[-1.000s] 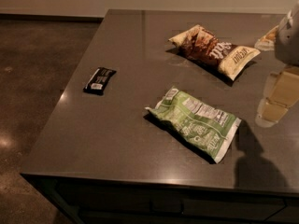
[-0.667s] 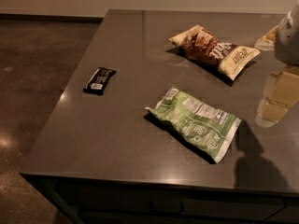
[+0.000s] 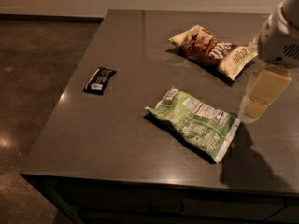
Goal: Move green jalapeno chip bag near rxbar chocolate
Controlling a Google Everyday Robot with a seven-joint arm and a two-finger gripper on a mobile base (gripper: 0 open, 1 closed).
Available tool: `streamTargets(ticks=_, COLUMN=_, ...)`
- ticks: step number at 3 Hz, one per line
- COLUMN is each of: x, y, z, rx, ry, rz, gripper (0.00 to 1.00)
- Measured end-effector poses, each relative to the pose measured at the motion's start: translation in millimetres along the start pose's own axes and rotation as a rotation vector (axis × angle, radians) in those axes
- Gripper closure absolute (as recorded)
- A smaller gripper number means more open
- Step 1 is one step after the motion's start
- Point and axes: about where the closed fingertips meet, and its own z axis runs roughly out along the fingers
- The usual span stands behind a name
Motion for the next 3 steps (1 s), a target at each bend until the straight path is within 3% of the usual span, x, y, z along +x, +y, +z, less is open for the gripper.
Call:
streamTargets(ticks=2, x=-18.5, y=13.5, z=50.6, rx=-0.047, ry=0.055, rz=0.160, gripper=0.00)
streamTargets(ticks=3, x=-27.7, y=23.7, z=73.1, rx=-0.057, ry=0.047, rz=0.217, gripper=0.00)
